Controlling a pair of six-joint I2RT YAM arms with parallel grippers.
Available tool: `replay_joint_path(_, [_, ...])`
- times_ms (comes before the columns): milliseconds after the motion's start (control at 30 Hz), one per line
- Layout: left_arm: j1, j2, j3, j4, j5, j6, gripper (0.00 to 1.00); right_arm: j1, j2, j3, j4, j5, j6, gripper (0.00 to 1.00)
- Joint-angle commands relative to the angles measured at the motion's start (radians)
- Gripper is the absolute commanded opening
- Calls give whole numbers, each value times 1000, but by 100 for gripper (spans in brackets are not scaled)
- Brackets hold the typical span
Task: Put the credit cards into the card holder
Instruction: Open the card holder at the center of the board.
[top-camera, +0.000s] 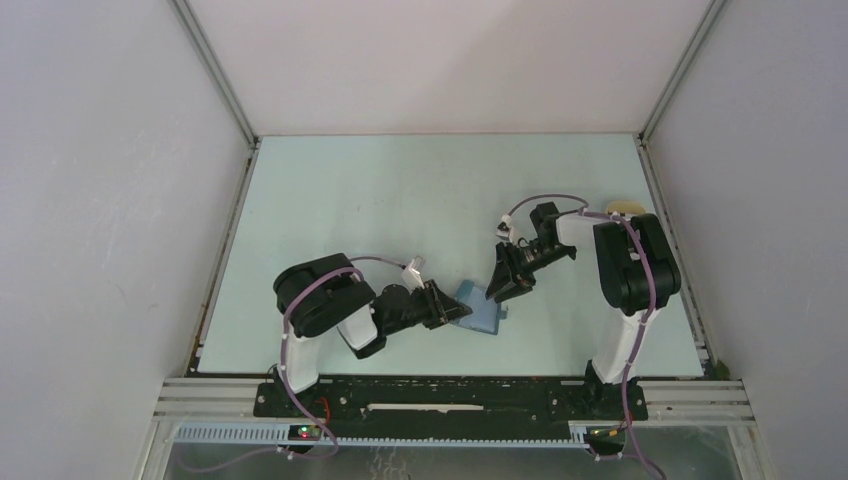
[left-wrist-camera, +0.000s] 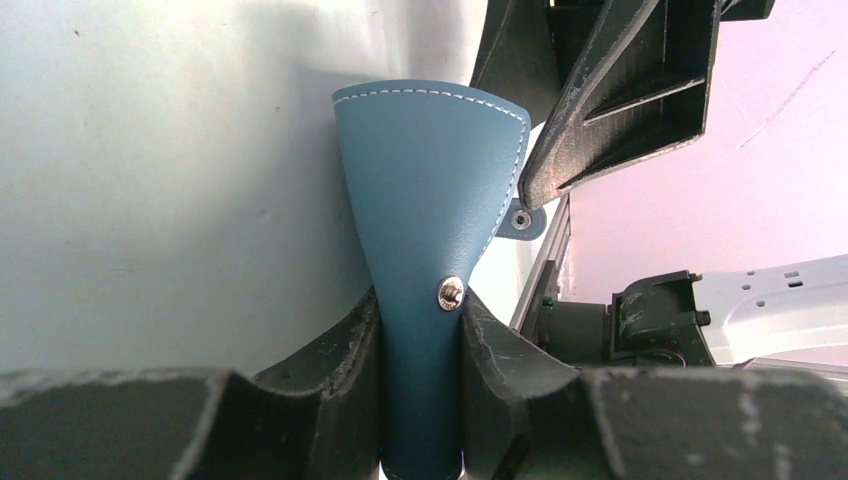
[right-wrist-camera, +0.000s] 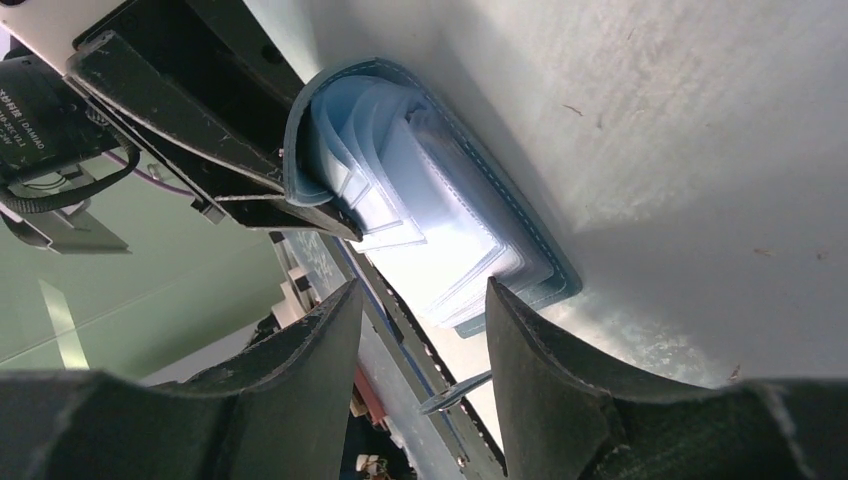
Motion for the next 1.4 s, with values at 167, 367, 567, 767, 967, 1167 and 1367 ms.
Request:
replay_joint_path(167, [-10, 4, 27, 66, -3, -3, 36, 10, 25, -5, 39, 17, 67, 58])
replay_joint_path(367, [-12, 6, 32, 68, 9, 1, 41, 14, 24, -2, 48, -12, 82, 58])
replay_joint_path(567, [-14, 6, 39, 70, 24, 7, 43, 20, 36, 6, 50, -31, 89, 59])
replay_joint_path(767, [-16, 9, 51, 69, 36, 12, 45, 31, 54, 16, 63, -36, 127, 59])
replay_joint_path(967, [-18, 19, 64, 69, 51, 14, 47, 49, 58, 27, 65, -50, 139, 61])
replay_joint_path(1167, [-20, 21, 70, 70, 57, 17, 49, 61, 66, 38, 71, -69, 149, 63])
replay_joint_path(1367, [-23, 21, 76, 70, 63, 21, 56, 75, 70, 53, 73, -109, 154, 64])
